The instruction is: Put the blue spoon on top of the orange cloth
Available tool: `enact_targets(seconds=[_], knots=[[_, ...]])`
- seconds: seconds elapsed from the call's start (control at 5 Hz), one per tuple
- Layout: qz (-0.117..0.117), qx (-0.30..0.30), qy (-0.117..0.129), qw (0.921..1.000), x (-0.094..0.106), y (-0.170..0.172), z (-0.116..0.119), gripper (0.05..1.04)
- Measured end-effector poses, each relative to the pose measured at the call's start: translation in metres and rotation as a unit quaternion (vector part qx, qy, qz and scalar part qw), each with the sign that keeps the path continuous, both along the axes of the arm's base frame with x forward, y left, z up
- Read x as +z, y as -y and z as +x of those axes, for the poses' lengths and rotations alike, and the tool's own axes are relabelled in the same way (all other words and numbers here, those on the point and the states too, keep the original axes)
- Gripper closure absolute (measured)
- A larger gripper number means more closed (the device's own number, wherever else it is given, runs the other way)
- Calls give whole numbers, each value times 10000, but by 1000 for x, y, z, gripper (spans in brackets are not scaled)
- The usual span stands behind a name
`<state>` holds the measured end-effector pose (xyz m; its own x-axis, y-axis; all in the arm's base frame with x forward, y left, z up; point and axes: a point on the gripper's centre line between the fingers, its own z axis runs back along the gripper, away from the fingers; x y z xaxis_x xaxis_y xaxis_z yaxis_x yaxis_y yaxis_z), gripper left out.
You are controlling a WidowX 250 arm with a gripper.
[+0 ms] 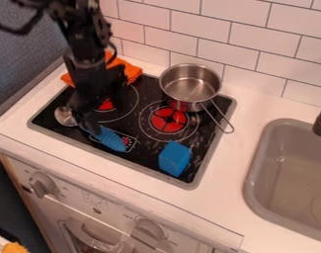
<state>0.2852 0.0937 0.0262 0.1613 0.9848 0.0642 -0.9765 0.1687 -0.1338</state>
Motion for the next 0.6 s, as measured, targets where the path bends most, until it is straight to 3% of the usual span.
enact_targets(seconds=[0.4,0.6], knots=[[10,-78,-133,9999,-18,-9,2,139],[185,-162,-215,9995,-18,-10,3,419]])
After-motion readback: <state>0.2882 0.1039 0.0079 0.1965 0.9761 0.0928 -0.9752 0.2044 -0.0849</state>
